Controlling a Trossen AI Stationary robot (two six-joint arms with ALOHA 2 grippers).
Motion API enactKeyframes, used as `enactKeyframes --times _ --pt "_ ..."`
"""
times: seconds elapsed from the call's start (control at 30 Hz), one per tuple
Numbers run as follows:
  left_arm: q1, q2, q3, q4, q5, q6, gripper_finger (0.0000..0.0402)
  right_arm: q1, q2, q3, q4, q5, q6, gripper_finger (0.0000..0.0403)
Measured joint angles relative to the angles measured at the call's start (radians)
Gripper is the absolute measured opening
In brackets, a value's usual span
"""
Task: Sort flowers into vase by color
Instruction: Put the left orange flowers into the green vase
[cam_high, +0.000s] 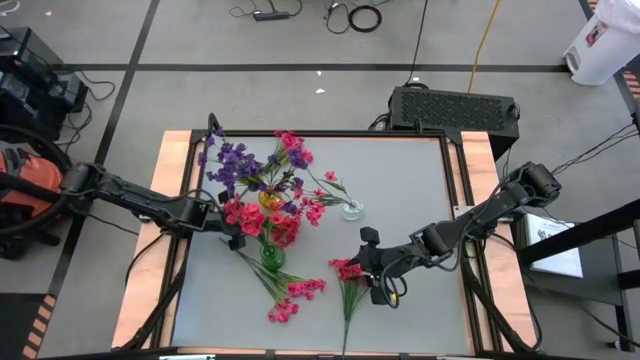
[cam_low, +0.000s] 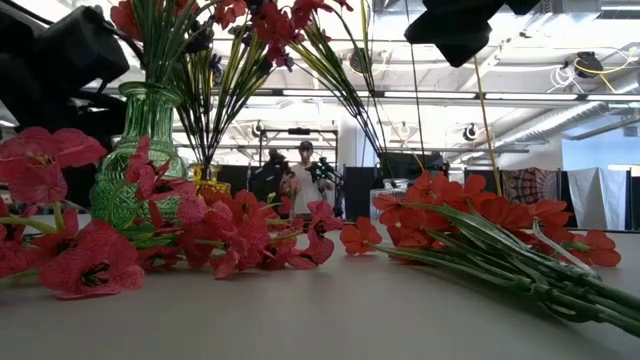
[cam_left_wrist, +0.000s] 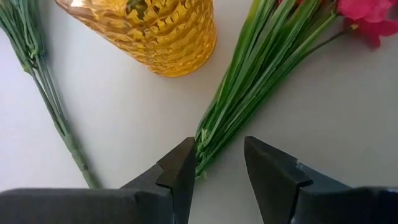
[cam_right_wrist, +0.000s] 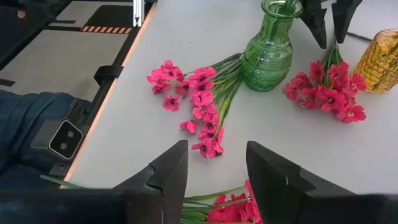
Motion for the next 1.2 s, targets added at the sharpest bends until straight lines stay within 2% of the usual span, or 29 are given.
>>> enactKeyframes --times 0.23,0.5,0.7,0.83,0.97,1.2 --pt "0.004 0.032 0.000 0.018 -0.002 0.007 0.0146 0.000 0.000 0.000 0.000 0.000 -0.004 0.0155" --pt "0.073 0.065 0.000 0.026 0.013 0.009 0.0146 0.000 0.000 0.000 0.000 0.000 -0.004 0.0155" --pt "0.118 0.078 0.000 0.045 0.089 0.033 0.0146 0.000 0.000 0.000 0.000 0.000 -0.004 0.0155" --pt "0.126 0.079 0.000 0.045 0.101 0.034 0.0143 0.000 0.000 0.000 0.000 0.000 -0.004 0.0155" --pt "0.125 0.079 0.001 0.045 0.116 0.035 0.0118 0.000 0.000 0.000 0.000 0.000 -0.004 0.0155" --pt "0.125 0.078 0.002 0.045 0.190 0.036 0.0032 0.000 0.000 0.000 0.000 0.000 -0.004 0.0155"
